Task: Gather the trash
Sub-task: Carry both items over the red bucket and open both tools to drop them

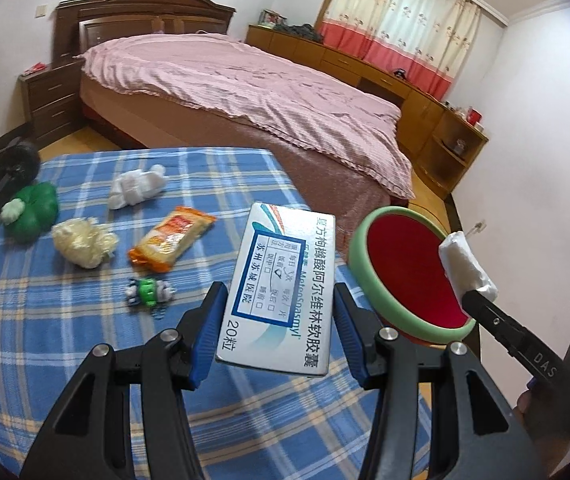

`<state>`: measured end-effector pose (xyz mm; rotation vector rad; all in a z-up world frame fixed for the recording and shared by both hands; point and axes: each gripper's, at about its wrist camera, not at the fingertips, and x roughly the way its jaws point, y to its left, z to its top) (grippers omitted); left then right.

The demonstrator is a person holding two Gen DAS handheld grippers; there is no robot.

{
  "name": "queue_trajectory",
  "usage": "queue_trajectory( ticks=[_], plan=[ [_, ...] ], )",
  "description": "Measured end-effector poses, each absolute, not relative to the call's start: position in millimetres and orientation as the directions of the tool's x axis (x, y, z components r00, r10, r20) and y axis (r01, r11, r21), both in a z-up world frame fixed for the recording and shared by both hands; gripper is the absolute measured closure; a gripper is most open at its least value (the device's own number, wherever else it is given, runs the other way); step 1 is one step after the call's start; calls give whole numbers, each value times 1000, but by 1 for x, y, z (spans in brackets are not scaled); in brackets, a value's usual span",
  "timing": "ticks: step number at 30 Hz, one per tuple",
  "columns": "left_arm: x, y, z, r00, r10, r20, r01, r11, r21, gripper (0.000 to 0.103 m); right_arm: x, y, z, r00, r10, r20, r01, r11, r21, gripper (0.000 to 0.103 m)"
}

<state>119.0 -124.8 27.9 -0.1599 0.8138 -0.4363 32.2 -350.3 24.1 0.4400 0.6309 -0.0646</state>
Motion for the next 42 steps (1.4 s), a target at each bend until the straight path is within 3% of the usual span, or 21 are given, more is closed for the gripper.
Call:
queue_trajectory(
  ticks=[21,42],
  plan=[
    [135,-236,15,488,-542,-684,507,814,-284,49,24,-424,1,773,-74,-631,383,847,370,71],
    [147,-301,-22,419,-516,-747,553,798,-241,49,33,-470,-27,722,-140,-677,466,823,326,68]
  ],
)
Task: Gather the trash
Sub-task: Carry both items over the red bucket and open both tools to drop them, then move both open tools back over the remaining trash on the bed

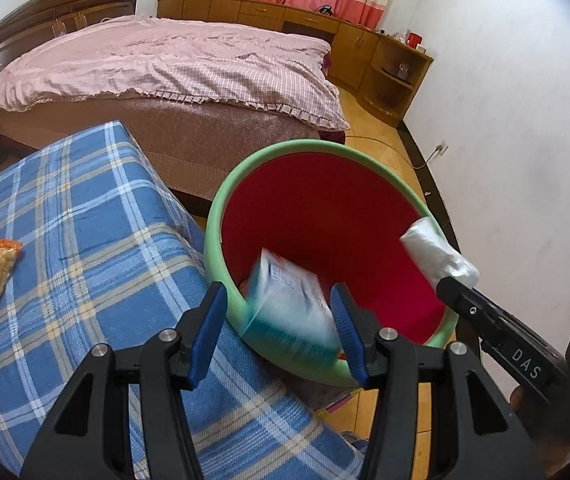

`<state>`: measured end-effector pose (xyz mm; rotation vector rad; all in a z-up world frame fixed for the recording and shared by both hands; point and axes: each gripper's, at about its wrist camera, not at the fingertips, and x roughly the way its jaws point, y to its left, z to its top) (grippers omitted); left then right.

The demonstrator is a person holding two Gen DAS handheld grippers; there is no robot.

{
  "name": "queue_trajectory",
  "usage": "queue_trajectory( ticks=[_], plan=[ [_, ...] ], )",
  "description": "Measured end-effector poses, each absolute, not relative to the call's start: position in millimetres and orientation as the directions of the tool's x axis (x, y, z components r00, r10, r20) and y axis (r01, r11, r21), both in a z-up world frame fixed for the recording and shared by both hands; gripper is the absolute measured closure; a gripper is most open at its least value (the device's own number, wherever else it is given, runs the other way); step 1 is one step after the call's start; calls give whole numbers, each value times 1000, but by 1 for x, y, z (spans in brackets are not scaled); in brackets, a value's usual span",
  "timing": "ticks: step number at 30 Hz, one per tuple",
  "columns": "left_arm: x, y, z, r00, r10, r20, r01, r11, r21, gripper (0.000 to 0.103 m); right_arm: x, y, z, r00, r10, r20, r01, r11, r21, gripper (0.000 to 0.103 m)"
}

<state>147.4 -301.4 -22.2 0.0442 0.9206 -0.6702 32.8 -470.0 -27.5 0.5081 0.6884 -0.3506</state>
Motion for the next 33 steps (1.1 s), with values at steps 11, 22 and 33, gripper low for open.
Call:
queue_trajectory(
  ticks=[11,22,33],
  plan=[
    [151,-289,-22,425,-506,-750,518,816,-257,49,36,-471,-29,724,-131,-677,461,823,333,68],
    [146,-264,-12,461,-493,-738,474,840,-265,49,33,-457,-21,740,-107,-664,432,833,346,62],
    [142,-218,4,530,-449,-719,391,882,-262,49,39,-432,-4,761,-60,-646,374,854,361,42]
  ],
)
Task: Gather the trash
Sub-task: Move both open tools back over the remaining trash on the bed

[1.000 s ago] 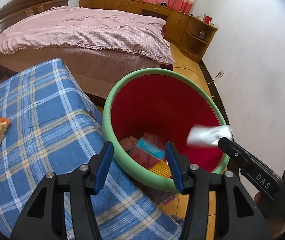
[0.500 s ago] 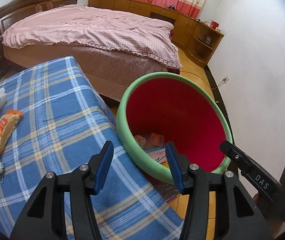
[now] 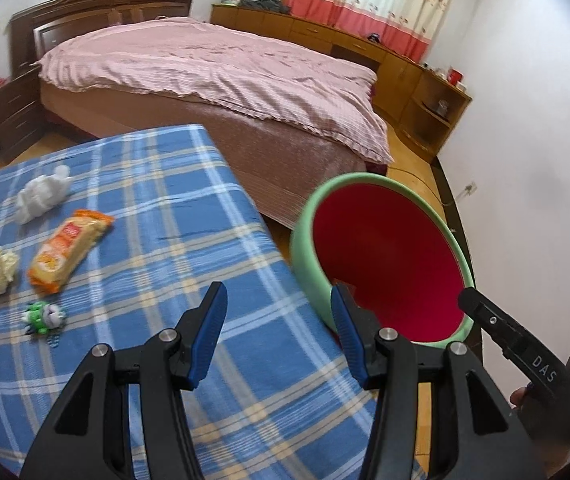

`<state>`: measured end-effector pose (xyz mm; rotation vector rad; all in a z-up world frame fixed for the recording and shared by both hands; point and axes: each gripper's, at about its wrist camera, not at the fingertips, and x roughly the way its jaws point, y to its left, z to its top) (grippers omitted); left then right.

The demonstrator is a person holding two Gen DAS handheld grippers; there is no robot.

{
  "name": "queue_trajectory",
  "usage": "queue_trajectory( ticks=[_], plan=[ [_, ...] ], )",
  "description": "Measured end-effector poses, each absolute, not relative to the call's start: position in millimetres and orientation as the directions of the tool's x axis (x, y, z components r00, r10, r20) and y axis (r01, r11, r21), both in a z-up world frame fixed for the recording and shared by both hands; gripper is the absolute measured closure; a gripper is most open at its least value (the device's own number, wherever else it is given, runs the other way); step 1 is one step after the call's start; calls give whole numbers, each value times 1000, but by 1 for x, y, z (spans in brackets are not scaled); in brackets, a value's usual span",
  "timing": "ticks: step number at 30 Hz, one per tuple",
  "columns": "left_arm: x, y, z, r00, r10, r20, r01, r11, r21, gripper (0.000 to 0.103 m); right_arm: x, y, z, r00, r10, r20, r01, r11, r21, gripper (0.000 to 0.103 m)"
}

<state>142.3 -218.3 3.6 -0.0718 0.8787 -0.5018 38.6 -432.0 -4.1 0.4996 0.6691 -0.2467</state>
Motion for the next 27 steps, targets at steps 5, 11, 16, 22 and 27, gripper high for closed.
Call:
queue_trajectory(
  ticks=[5,11,16,22,27],
  plan=[
    [143,-192,7,558,-419,-716,334,903,-269,49,45,-415,2,767,-20,-641,330,870,367,38],
    [143,-155,10,592,-383,-709,254,924,-287,49,61,-390,8,758,36,-651,266,894,360,35],
    [144,-124,10,608,-348,-713,190,936,-295,49,72,-366,13,755,80,-651,213,909,359,32],
    [147,-88,12,637,-304,-708,119,947,-299,49,86,-337,15,743,122,-658,163,920,356,30],
    [152,-57,13,658,-256,-708,58,955,-292,49,98,-315,13,728,153,-668,128,927,352,29]
  ],
)
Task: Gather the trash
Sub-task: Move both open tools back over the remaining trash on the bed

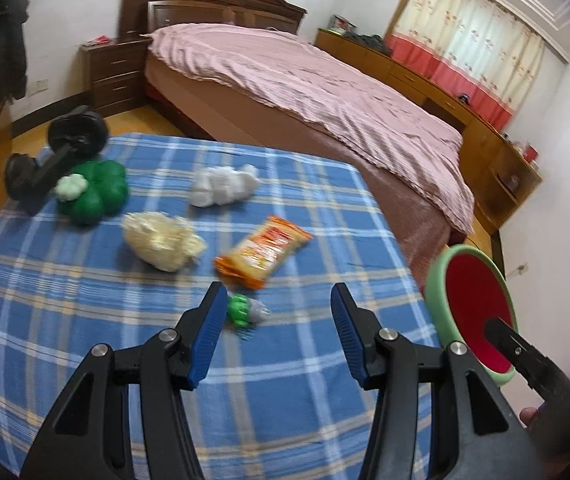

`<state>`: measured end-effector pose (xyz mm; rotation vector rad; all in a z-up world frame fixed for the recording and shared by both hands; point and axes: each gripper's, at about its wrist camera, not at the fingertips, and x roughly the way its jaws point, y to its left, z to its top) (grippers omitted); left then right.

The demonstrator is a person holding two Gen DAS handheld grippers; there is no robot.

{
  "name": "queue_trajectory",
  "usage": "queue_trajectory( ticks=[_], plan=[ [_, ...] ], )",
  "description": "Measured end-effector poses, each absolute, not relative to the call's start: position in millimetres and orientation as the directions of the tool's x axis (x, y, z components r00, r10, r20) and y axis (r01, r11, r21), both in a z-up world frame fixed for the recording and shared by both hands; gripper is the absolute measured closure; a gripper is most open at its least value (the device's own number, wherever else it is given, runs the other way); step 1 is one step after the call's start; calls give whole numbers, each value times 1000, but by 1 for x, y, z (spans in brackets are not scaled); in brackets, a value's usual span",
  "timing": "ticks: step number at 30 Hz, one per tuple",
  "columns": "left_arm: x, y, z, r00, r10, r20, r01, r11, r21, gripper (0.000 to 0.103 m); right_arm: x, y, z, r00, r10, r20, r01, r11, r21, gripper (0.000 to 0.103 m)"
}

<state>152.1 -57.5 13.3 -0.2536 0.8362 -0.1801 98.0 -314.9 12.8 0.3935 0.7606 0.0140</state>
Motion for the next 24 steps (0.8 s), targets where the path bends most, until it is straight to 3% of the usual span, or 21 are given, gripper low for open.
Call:
queue_trajectory(
  ticks=[24],
  plan=[
    [210,28,-17,672,-122,-730,-139,948,-286,44,161,-249,-9,669,224,-709,71,930,360,29]
  ],
)
